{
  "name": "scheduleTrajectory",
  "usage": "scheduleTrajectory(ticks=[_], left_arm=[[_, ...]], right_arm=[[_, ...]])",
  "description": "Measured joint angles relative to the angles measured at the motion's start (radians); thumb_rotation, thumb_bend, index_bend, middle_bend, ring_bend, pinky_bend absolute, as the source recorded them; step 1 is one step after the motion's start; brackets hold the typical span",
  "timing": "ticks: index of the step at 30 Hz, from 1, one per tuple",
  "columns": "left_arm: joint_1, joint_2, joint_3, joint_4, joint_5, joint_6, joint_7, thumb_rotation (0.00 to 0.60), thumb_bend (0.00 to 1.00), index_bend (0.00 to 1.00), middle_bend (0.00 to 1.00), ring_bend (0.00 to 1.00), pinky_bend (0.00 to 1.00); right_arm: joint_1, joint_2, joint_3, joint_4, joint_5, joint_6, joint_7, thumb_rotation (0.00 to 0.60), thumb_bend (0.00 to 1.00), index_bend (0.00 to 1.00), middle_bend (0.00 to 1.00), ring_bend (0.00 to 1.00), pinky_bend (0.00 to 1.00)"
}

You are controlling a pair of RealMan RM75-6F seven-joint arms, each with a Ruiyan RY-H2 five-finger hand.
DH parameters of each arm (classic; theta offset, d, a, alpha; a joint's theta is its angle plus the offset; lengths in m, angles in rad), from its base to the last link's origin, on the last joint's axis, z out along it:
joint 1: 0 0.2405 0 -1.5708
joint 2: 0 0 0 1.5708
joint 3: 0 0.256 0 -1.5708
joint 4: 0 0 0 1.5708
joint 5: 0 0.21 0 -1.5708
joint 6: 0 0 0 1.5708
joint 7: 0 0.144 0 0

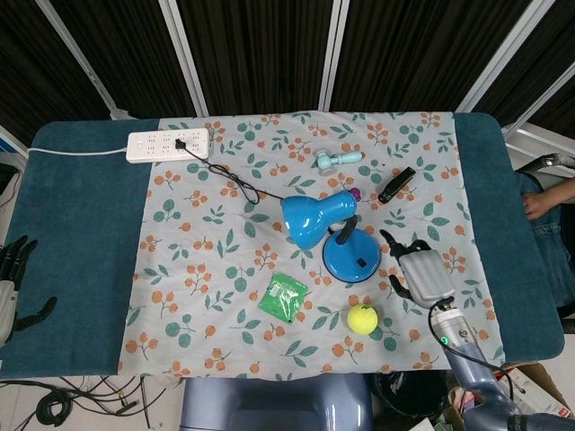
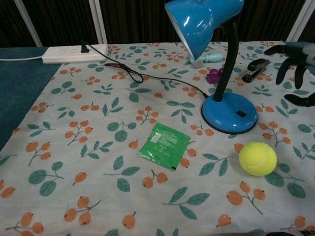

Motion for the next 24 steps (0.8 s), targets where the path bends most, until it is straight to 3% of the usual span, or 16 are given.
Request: scheduleTrajectory(ticks=[6,12,18,24], left_arm=[[0.001,-0.003,-0.001,-0.002,-0.001,0.004,0.009,0.6,0.27,0.0,0.0,0.0,0.01],[0.002,-0.006,-0.002,-0.004,-0.001,0.009,0.014,0.6,0.27,0.0,0.0,0.0,0.01],[0.003,-0.007,-0.004,-0.003,-0.001,0.012,0.015,0.6,0.27,0.0,0.0,0.0,0.01],[0.002,-0.008,-0.003,0.003,0.014,0.02,0.014,0.6,0.27,0.0,0.0,0.0,0.01]], right_arm=[[-0.129,0.083,-0.031,-0.088,-0.1,0.191,0.038,0.6,0.24,0.0,0.11,0.21,0.16],[-0.25,0.116,-0.091,-0.096,-0.194,0.332,0.046,0.6,0.24,0.0,0.09,0.19,0.13],[-0.325,0.103,-0.128,-0.028,-0.22,0.388,0.024,0.6,0.24,0.0,0.08,0.17,0.13],[-0.343,0.09,-0.12,0.042,-0.211,0.376,0.055,0.6,0.24,0.0,0.08,0.17,0.13]])
